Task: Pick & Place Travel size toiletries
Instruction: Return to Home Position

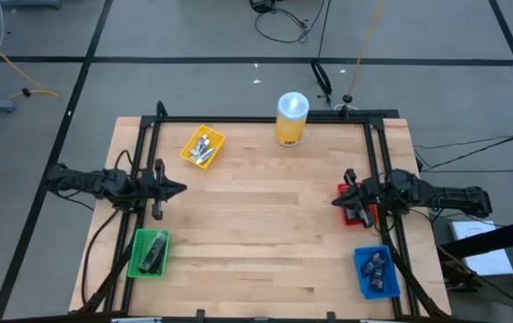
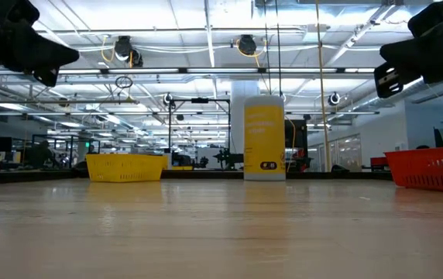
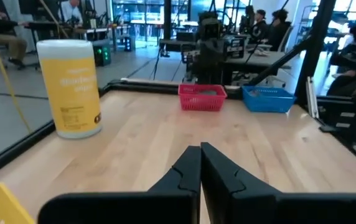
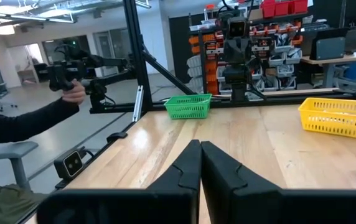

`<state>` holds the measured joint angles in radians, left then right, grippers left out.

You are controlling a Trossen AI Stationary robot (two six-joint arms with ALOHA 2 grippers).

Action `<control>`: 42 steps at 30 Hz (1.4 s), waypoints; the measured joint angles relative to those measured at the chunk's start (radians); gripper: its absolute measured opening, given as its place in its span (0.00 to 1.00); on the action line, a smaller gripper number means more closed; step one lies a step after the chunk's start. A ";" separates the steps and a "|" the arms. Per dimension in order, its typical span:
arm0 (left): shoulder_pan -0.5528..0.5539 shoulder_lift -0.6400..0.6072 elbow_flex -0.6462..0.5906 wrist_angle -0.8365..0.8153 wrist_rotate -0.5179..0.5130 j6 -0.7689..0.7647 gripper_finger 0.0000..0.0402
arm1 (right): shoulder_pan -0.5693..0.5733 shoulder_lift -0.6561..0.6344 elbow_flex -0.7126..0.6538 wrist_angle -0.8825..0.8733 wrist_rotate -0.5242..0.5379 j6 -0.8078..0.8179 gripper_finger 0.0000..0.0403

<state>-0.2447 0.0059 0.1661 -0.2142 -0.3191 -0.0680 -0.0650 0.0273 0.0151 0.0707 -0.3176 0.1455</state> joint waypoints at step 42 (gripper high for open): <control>-0.046 0.000 -0.014 -0.003 0.030 -0.154 0.02 | 0.000 0.000 0.000 0.046 0.001 0.000 0.01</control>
<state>-0.2909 0.0060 0.1520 -0.2171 -0.2893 -0.2217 -0.0650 0.0273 0.0151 0.1166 -0.3168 0.1452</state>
